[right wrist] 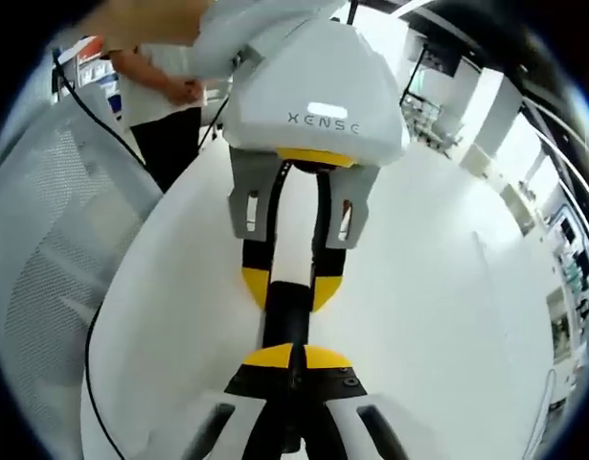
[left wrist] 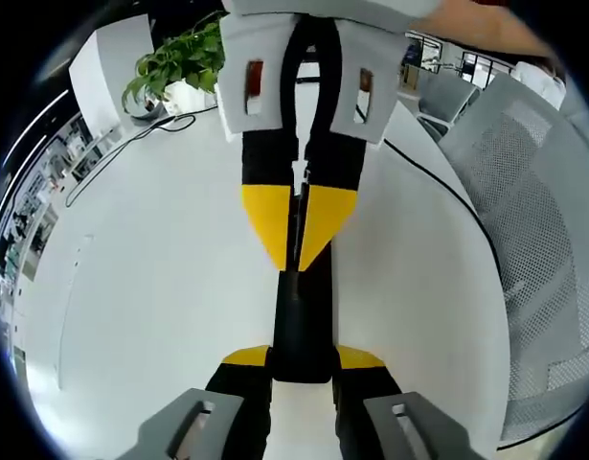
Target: Press the specified remote control buttons in sequence, fully releasing each button before pressing the next.
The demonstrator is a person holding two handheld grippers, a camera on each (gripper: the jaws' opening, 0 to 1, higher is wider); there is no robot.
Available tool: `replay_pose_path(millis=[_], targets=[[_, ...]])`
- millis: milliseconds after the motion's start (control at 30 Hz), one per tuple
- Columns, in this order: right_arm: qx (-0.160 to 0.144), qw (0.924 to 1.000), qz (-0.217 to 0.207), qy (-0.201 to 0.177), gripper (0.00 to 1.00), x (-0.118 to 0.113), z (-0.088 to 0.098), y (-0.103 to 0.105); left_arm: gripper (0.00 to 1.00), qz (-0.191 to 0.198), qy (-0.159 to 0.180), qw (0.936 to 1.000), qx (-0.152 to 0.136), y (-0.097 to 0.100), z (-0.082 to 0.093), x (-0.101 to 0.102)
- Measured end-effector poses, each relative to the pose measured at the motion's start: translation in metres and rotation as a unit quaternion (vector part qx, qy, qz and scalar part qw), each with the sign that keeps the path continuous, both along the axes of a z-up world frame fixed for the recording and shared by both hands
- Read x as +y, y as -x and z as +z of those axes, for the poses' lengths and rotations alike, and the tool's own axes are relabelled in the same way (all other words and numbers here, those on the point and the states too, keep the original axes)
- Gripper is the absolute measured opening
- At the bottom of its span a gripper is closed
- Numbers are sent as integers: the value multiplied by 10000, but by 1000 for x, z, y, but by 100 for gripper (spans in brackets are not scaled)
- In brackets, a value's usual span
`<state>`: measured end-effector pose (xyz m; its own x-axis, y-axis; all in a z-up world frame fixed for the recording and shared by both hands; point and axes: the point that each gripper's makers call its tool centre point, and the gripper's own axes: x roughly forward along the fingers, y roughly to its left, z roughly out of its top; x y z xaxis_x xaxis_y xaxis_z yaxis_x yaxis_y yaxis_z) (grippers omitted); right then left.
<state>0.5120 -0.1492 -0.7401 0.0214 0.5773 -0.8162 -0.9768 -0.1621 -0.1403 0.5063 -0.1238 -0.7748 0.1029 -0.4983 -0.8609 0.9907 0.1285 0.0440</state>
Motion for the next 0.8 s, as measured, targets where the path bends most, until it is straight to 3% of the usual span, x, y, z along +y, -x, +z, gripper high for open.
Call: replay_pose_path(millis=[467,667,800], targets=[[-53,9974,-388,-610,28,-5,13,9,23,-3,20,10000,-73,1,0,-1],[-88,9970,-478,-598,33,-23,19,3,23,2,25,10000,-61,1,0,-1],[-105,9981,-466,-380,35,-41,14,0,23,0,23,10000,-61,1,0,-1]])
